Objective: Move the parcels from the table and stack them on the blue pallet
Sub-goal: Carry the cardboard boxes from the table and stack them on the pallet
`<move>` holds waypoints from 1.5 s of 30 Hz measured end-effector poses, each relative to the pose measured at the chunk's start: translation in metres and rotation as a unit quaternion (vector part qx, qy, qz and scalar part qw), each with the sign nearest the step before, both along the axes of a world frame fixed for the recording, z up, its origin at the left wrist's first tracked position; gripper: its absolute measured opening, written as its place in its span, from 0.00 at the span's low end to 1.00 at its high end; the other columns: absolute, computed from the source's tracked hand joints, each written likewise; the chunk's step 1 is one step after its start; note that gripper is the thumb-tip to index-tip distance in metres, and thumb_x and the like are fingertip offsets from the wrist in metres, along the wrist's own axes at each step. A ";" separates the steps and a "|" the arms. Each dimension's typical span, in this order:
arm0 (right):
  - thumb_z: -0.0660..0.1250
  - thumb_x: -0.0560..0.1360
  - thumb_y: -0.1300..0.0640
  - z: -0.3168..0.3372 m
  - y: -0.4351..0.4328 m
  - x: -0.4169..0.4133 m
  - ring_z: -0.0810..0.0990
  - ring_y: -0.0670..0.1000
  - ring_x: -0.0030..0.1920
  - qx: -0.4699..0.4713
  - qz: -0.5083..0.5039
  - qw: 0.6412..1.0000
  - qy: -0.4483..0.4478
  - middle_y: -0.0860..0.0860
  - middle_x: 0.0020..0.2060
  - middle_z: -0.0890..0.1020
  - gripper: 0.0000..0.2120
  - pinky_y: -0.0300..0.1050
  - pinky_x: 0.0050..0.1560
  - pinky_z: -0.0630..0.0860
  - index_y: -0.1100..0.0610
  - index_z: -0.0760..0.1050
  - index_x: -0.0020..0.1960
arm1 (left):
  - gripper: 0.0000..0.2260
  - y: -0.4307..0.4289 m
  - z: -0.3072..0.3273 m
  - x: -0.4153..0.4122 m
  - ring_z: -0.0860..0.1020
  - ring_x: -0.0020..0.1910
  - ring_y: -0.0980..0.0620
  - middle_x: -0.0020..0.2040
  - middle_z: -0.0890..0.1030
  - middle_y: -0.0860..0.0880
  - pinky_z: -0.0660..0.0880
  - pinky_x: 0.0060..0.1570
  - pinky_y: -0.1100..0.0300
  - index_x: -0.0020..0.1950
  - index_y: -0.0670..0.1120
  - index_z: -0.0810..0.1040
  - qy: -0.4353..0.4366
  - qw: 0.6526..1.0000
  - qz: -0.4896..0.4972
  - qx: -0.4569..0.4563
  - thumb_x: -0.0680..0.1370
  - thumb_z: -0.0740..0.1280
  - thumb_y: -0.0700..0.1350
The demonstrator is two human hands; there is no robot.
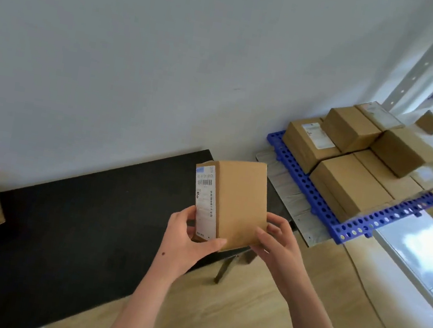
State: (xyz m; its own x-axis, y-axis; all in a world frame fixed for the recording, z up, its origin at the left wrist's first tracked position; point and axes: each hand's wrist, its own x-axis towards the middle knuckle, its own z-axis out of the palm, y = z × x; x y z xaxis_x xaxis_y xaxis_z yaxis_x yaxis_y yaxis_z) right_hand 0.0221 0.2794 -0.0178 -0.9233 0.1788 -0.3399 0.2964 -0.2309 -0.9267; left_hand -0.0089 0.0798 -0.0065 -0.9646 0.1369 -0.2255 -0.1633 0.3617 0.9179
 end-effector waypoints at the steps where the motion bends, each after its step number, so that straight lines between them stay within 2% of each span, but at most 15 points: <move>1: 0.72 0.67 0.52 0.002 0.019 0.007 0.82 0.51 0.52 -0.003 0.000 1.000 0.010 0.53 0.53 0.80 0.21 0.49 0.53 0.79 0.52 0.74 0.58 | 0.40 0.016 0.001 0.005 0.73 0.53 0.61 0.61 0.67 0.56 0.72 0.41 0.69 0.70 0.53 0.64 0.002 1.000 -0.005 0.007 0.62 0.78 0.55; 6: 0.77 0.66 0.50 0.006 0.106 0.044 0.80 0.52 0.51 -0.001 -0.009 0.999 0.049 0.54 0.52 0.78 0.18 0.51 0.52 0.79 0.45 0.77 0.54 | 0.47 0.098 0.007 0.032 0.74 0.55 0.59 0.62 0.70 0.57 0.75 0.47 0.65 0.70 0.53 0.65 0.000 0.999 -0.029 0.036 0.54 0.76 0.64; 9: 0.73 0.67 0.50 0.004 0.148 0.066 0.81 0.51 0.52 -0.013 -0.008 0.998 0.063 0.53 0.53 0.77 0.20 0.44 0.50 0.78 0.45 0.76 0.59 | 0.46 0.140 0.007 0.046 0.75 0.55 0.57 0.62 0.72 0.53 0.77 0.52 0.59 0.70 0.51 0.66 -0.015 0.998 -0.040 0.044 0.56 0.78 0.60; 12: 0.73 0.70 0.52 0.003 0.178 0.082 0.80 0.53 0.56 -0.038 -0.022 0.997 0.065 0.54 0.57 0.77 0.23 0.47 0.52 0.77 0.44 0.74 0.64 | 0.41 0.173 0.010 0.058 0.77 0.53 0.56 0.59 0.74 0.53 0.78 0.48 0.60 0.70 0.50 0.67 -0.021 0.997 -0.053 0.053 0.60 0.80 0.53; 15: 0.73 0.70 0.52 0.005 0.203 0.092 0.81 0.51 0.55 -0.046 -0.042 0.995 0.075 0.52 0.56 0.80 0.22 0.46 0.51 0.78 0.42 0.75 0.63 | 0.40 0.201 0.015 0.062 0.78 0.52 0.57 0.58 0.75 0.55 0.76 0.43 0.64 0.69 0.52 0.67 -0.025 0.995 -0.075 0.062 0.60 0.80 0.52; 19: 0.71 0.70 0.50 0.004 0.228 0.100 0.79 0.52 0.58 -0.035 -0.066 0.994 0.080 0.53 0.59 0.78 0.23 0.46 0.52 0.77 0.40 0.74 0.64 | 0.43 0.229 0.018 0.058 0.79 0.51 0.58 0.57 0.76 0.57 0.76 0.42 0.65 0.66 0.57 0.67 -0.024 0.992 -0.102 0.076 0.54 0.78 0.60; 23: 0.70 0.72 0.49 -0.001 0.252 0.102 0.78 0.53 0.59 -0.021 -0.086 0.993 0.077 0.54 0.59 0.77 0.22 0.46 0.53 0.77 0.41 0.73 0.65 | 0.40 0.255 0.011 0.049 0.79 0.48 0.61 0.55 0.77 0.60 0.75 0.37 0.68 0.64 0.60 0.69 -0.040 0.988 -0.122 0.085 0.53 0.76 0.63; 25: 0.69 0.71 0.48 -0.004 0.265 0.098 0.79 0.52 0.58 -0.011 -0.093 0.993 0.073 0.53 0.58 0.78 0.22 0.47 0.54 0.77 0.40 0.73 0.65 | 0.40 0.268 0.004 0.041 0.79 0.46 0.64 0.54 0.77 0.60 0.75 0.34 0.70 0.64 0.60 0.70 -0.048 0.986 -0.128 0.091 0.54 0.76 0.63; 30: 0.68 0.71 0.48 -0.009 0.301 0.073 0.80 0.51 0.56 -0.001 -0.110 0.992 0.061 0.52 0.53 0.79 0.20 0.48 0.55 0.78 0.40 0.75 0.63 | 0.37 0.305 -0.005 0.007 0.79 0.47 0.61 0.55 0.77 0.58 0.75 0.36 0.69 0.61 0.65 0.69 -0.057 0.984 -0.132 0.107 0.54 0.77 0.63; 34: 0.70 0.73 0.46 -0.003 0.332 0.040 0.79 0.52 0.58 0.018 -0.097 0.994 0.050 0.53 0.57 0.78 0.19 0.49 0.58 0.77 0.39 0.74 0.63 | 0.35 0.335 -0.008 -0.021 0.78 0.44 0.68 0.55 0.77 0.56 0.74 0.34 0.74 0.60 0.64 0.70 -0.061 0.979 -0.129 0.145 0.55 0.77 0.60; 39: 0.66 0.72 0.45 0.004 0.366 -0.005 0.79 0.48 0.58 0.047 -0.078 0.995 0.036 0.51 0.59 0.77 0.19 0.48 0.58 0.77 0.36 0.73 0.63 | 0.34 0.368 -0.009 -0.059 0.80 0.45 0.65 0.53 0.79 0.54 0.75 0.36 0.72 0.63 0.60 0.72 -0.070 0.974 -0.117 0.179 0.59 0.80 0.54; 45: 0.67 0.71 0.43 0.003 0.397 -0.047 0.79 0.48 0.58 0.058 -0.064 0.996 0.010 0.49 0.57 0.77 0.18 0.45 0.54 0.79 0.32 0.75 0.60 | 0.32 0.395 -0.014 -0.094 0.81 0.45 0.63 0.54 0.80 0.52 0.75 0.36 0.72 0.62 0.61 0.73 -0.083 0.973 -0.088 0.196 0.59 0.79 0.54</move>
